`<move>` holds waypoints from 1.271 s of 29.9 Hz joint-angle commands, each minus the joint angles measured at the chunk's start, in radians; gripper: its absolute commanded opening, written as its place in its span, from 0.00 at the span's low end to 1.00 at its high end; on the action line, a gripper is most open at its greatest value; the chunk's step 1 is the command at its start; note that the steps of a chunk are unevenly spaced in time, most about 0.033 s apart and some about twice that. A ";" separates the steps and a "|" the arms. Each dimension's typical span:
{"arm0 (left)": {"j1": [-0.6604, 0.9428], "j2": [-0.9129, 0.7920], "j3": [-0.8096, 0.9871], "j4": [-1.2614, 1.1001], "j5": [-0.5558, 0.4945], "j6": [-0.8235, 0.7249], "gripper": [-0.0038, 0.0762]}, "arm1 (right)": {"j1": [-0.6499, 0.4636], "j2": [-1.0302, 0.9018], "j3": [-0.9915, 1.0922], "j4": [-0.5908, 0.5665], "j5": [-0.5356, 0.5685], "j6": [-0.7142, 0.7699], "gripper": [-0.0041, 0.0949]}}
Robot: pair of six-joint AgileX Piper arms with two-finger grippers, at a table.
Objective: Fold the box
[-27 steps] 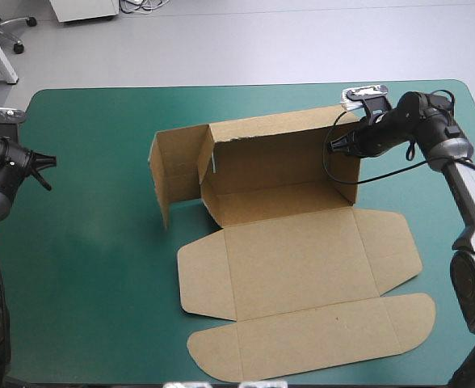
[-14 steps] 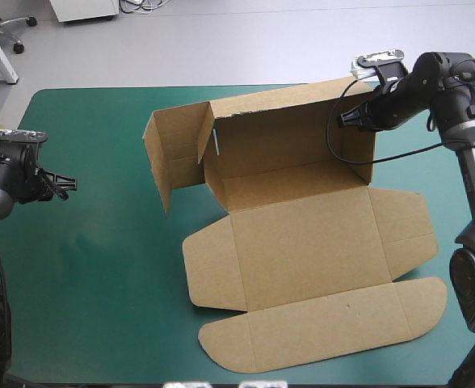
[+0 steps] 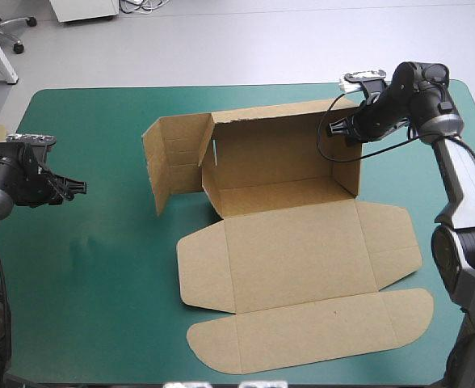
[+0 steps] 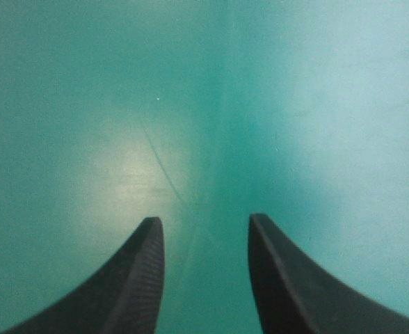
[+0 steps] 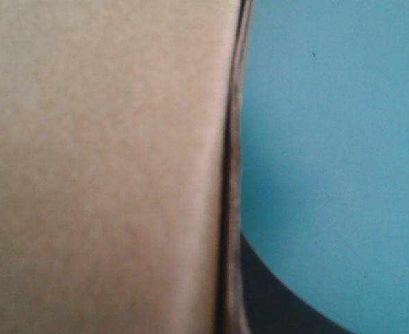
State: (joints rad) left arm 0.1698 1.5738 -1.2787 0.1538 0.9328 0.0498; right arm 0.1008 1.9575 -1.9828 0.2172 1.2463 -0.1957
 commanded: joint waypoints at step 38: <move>0.001 -0.045 -0.030 -0.063 -0.051 0.048 0.41 | -0.004 -0.249 0.065 0.040 -0.167 -0.058 0.55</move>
State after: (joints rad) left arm 0.1698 1.5738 -1.2787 0.0979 0.9169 0.1016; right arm 0.1008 1.8200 -1.9847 0.2407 1.1423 -0.2350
